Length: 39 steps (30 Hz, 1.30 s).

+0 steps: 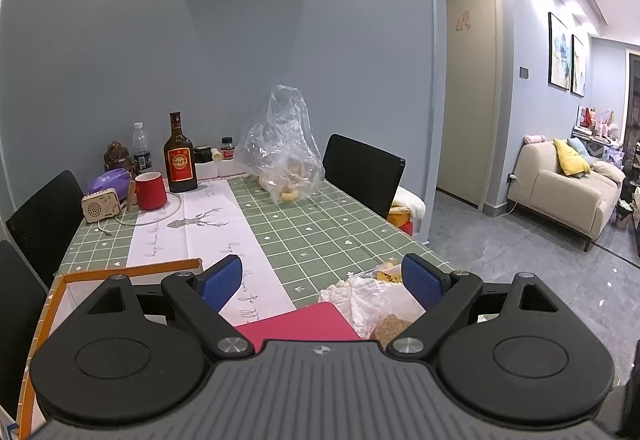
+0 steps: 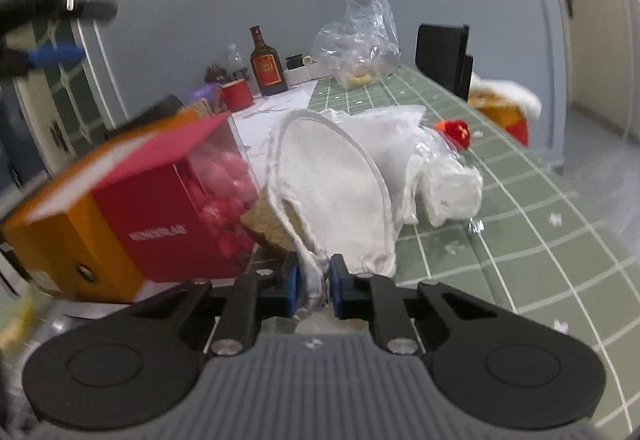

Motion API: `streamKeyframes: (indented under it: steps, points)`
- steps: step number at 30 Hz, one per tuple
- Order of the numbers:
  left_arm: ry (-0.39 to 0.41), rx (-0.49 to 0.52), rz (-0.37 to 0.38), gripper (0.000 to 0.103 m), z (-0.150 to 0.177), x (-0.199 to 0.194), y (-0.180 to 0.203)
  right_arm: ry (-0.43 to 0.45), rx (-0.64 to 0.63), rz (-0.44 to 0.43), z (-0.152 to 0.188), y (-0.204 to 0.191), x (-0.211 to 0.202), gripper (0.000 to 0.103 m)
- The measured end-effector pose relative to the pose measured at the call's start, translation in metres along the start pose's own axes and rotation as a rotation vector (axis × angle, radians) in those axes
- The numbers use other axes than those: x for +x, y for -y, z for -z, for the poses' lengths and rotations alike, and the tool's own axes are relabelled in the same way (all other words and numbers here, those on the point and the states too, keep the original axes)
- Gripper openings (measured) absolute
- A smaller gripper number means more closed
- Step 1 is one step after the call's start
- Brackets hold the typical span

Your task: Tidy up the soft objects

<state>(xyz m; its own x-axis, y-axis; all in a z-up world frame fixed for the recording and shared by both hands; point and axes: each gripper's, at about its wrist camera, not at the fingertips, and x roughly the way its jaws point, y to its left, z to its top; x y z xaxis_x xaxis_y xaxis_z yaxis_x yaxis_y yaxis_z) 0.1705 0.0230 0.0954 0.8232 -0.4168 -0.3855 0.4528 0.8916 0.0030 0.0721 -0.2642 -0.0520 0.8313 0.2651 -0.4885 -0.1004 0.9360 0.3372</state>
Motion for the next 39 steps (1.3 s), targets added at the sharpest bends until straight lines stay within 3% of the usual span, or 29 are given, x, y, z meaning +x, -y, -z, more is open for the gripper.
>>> streamKeyframes:
  steps: [7, 19, 29, 33, 35, 39]
  points:
    - [-0.004, 0.003, 0.009, 0.103, 0.000, 0.001, 0.003, -0.032, -0.025, -0.023, 0.007, 0.002, -0.027, 0.014]
    - [0.003, 0.015, 0.021, 0.103, 0.001, -0.002, 0.007, -0.076, 0.025, -0.017, 0.026, 0.007, 0.006, 0.021]
    - [-0.004, 0.013, 0.046, 0.103, 0.001, -0.005, 0.008, 0.025, 0.017, 0.001, 0.013, 0.002, -0.013, 0.016]
    - [-0.072, 0.081, 0.162, 0.103, 0.006, 0.003, 0.025, 0.132, 0.039, 0.038, 0.007, 0.005, -0.031, 0.013]
    - [-0.146, 0.093, 0.213, 0.102, 0.011, 0.014, 0.037, 0.150, 0.033, 0.059, 0.004, 0.003, -0.035, 0.012]
    - [-0.273, 0.190, 0.219, 0.085, 0.028, 0.039, 0.065, 0.131, 0.030, 0.051, 0.004, 0.005, -0.035, 0.011]
